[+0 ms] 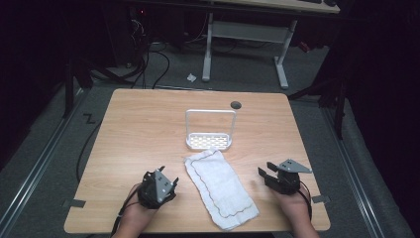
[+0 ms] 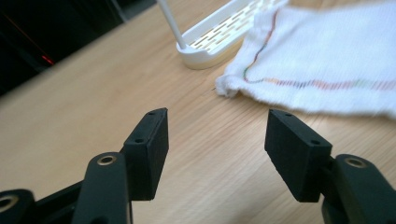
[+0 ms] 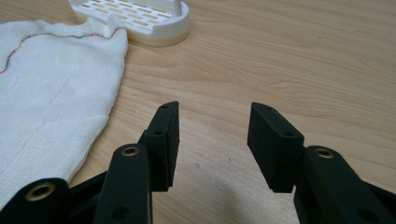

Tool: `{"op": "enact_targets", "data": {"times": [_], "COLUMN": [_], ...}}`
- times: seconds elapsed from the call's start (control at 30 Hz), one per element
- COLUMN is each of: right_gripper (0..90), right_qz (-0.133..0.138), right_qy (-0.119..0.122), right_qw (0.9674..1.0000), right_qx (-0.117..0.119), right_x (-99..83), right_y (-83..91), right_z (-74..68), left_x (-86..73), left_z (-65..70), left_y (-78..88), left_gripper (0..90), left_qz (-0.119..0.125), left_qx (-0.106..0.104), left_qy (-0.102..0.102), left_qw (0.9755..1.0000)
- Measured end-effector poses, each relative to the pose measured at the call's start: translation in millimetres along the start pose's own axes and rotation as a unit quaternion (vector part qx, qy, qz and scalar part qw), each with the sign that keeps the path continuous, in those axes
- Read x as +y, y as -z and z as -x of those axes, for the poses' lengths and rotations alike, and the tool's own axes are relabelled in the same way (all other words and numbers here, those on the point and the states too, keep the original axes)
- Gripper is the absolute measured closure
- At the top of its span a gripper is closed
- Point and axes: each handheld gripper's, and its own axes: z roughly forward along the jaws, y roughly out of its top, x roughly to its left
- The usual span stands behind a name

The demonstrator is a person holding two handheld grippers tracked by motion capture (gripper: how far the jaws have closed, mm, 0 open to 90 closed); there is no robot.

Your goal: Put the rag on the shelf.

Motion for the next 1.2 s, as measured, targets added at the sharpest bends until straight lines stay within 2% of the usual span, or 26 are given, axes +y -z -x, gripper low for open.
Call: {"op": "enact_targets", "data": {"times": [0.03,0.07,0.1,0.13,0.17,0.2,0.23,0.33,0.43,0.53,0.57,0.63,0.7,0.73,0.77,0.83,0.87,0.9,1.03,1.1,1.2], "right_gripper": [54.1,54.1,54.1,54.1,54.1,54.1,54.1,55.2,64.0,76.1,80.5,88.6,90.0,90.0,90.0,90.0,90.0,90.0,89.9,89.6,88.5], "right_qz": [0.0,-0.001,0.001,0.002,0.003,0.003,0.002,-0.004,-0.018,-0.042,-0.051,-0.064,-0.072,-0.088,-0.088,-0.091,-0.094,-0.093,-0.093,-0.094,-0.095], "right_qy": [-0.001,-0.003,-0.002,-0.002,-0.003,-0.004,-0.002,0.004,0.015,0.028,0.036,0.053,0.059,0.07,0.07,0.09,0.096,0.096,0.103,0.106,0.119], "right_qw": [1.0,1.0,1.0,1.0,1.0,1.0,1.0,1.0,0.999,0.996,0.9947,0.9925,0.9914,0.9889,0.9889,0.9859,0.9848,0.9844,0.9812,0.9786,0.9722], "right_qx": [0.0,0.0,0.0,0.0,0.001,0.002,0.002,0.008,0.038,0.074,0.081,0.09,0.092,0.098,0.098,0.107,0.11,0.114,0.134,0.149,0.178], "right_x": [-0.2,-0.3,-0.3,-0.2,-0.1,0.1,0.3,0.7,1.4,2.2,2.7,3.6,3.7,2.3,2.3,0.8,1.2,1.1,-1.1,-2.8,-5.3], "right_y": [0.4,1.1,1.3,1.6,1.7,1.6,1.2,-0.8,-4.7,-10.6,-12.8,-17.3,-19.8,-26.4,-26.4,-29.6,-29.3,-28.7,-25.0,-22.2,-18.7], "right_z": [0.3,0.8,1.4,1.8,1.8,1.4,0.6,-2.3,-9.7,-24.0,-28.9,-37.7,-41.6,-47.7,-47.7,-55.4,-58.1,-60.1,-69.8,-78.1,-93.3], "left_x": [-1.7,-3.1,-5.4,-7.5,-9.0,-9.0,-10.5,-10.8,-11.2,-11.5,-11.7,-11.6,-10.6,-8.3,-8.3,-7.0,-7.0,-7.4,-5.9,-4.8,-2.5], "left_z": [-10.3,-15.9,-23.0,-28.1,-31.3,-31.3,-34.8,-32.7,-28.0,-22.0,-19.7,-13.6,-9.8,-2.0,-2.0,8.9,8.9,13.2,16.0,17.1,20.2], "left_y": [0.1,-0.3,-0.6,-0.6,-0.4,-0.4,0.7,0.3,-3.0,-6.6,-8.0,-10.9,-12.6,-14.4,-14.4,-17.4,-17.4,-19.5,-23.7,-26.0,-30.2], "left_gripper": [40.6,41.1,41.2,42.0,42.5,42.5,42.4,43.1,47.8,64.0,69.2,78.6,82.0,84.9,85.4,85.0,84.3,83.4,81.0,79.5,74.7], "left_qz": [0.003,0.005,0.005,0.006,0.006,0.006,0.007,0.005,-0.006,-0.021,-0.027,-0.039,-0.045,-0.047,-0.047,-0.054,-0.054,-0.058,-0.06,-0.058,-0.06], "left_qx": [-0.026,-0.038,-0.05,-0.055,-0.053,-0.053,-0.059,-0.065,-0.079,-0.095,-0.101,-0.106,-0.113,-0.115,-0.115,-0.121,-0.121,-0.127,-0.139,-0.145,-0.151], "left_qy": [0.054,0.083,0.112,0.131,0.14,0.14,0.152,0.146,0.142,0.136,0.135,0.127,0.123,0.111,0.111,0.094,0.094,0.091,0.093,0.095,0.097], "left_qw": [0.9982,0.9958,0.9924,0.9899,0.9887,0.9887,0.9867,0.9871,0.9867,0.9859,0.9852,0.9855,0.9849,0.986,0.986,0.9867,0.9867,0.986,0.9841,0.9832,0.9819]}}
